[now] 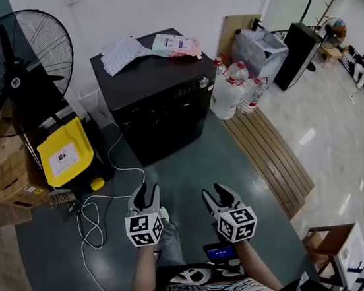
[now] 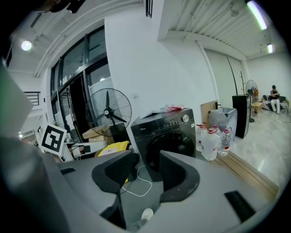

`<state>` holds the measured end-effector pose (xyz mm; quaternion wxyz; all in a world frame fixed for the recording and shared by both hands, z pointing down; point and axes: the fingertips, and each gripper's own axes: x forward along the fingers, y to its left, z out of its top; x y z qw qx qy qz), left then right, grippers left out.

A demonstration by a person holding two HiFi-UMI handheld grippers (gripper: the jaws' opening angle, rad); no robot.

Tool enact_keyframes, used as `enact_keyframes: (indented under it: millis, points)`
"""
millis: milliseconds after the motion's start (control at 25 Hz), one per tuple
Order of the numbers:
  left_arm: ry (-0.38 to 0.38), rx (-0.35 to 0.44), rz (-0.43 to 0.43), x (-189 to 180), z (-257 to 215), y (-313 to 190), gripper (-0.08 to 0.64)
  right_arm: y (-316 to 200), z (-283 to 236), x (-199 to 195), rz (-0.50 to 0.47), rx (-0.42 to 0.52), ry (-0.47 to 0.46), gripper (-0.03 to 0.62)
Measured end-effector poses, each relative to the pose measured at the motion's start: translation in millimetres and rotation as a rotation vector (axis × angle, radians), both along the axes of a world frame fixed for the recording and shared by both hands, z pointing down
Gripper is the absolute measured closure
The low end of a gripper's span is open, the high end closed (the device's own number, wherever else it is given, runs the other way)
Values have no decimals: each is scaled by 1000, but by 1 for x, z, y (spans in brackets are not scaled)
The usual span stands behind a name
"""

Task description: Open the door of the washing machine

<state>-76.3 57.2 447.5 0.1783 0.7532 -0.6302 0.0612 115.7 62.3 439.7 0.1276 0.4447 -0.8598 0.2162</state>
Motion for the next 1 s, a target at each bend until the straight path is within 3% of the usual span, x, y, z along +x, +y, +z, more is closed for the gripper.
enact_keyframes:
  millis: [280,480,600,1000]
  points:
    - [-60,-109,138,-60,64,-136,402,-137,44,-71,68,-79,95,400]
    - [-119,-134,221,-79,99,-195,402,-203,82,-99,88,-155,115,399]
    - [-116,-176,259,-83,129,-217,402,-229,101,-105,124,-204,95,399]
    - [-144,-281,353,-85,216,-270,399,-258,140,-120,106,-256,113,399]
